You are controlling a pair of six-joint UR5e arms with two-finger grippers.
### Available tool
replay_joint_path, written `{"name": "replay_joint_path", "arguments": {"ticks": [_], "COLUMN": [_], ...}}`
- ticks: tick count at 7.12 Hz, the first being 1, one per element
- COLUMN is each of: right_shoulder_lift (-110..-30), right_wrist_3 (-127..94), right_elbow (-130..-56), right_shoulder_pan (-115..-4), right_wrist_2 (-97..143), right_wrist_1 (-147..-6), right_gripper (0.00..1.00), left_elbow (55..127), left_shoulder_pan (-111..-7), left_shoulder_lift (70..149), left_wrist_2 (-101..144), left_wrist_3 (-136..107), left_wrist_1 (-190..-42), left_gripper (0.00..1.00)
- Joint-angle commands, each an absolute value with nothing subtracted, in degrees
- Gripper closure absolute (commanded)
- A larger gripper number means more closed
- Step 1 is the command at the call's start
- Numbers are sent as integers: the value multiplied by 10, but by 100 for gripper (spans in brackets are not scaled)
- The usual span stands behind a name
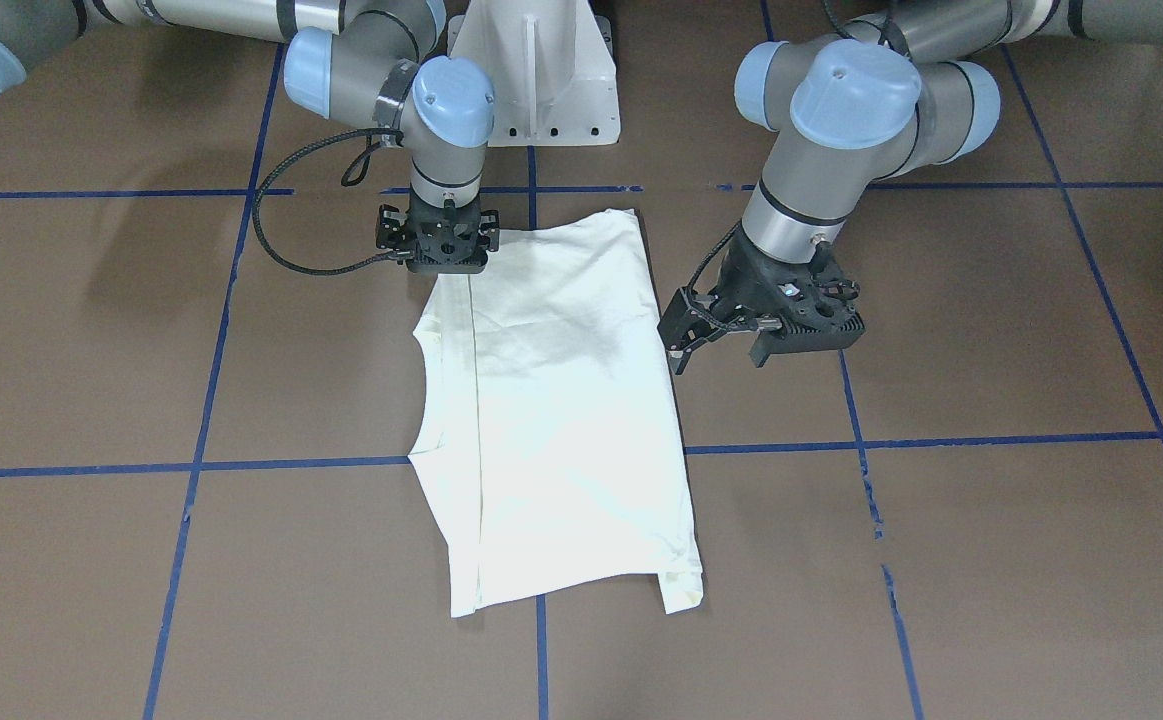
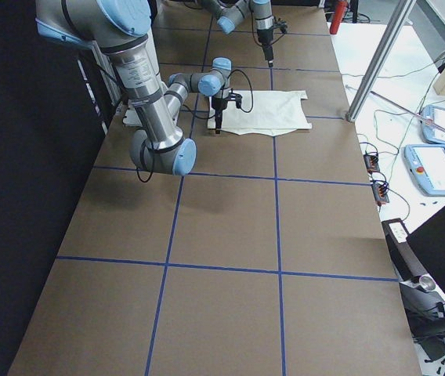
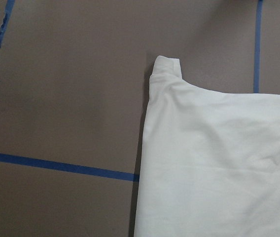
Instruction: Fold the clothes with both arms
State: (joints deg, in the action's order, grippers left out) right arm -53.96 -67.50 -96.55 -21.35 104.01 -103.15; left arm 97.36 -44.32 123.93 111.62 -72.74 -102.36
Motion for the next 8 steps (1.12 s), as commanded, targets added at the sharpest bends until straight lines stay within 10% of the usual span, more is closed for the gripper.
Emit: {"name": "replay_joint_path", "arguments": {"ticks": [1, 8], "right_shoulder_lift": [-541, -630], "right_wrist_3": [-674, -602], "right_elbow": [-965, -1025], "right_shoulder_pan": [-217, -265], "right_wrist_2": [1037, 1035], "right_wrist_1": [-1032, -1031], "right_gripper": [0, 0], "left_elbow": [972, 973], "left_shoulder_pan": [-441, -440], "left_shoulder_lift": [1239, 1244], "left_wrist_2": [1116, 1117], "left_wrist_3": [-729, -730], "left_wrist_1": [-1028, -1028], "left_gripper": [0, 0]}}
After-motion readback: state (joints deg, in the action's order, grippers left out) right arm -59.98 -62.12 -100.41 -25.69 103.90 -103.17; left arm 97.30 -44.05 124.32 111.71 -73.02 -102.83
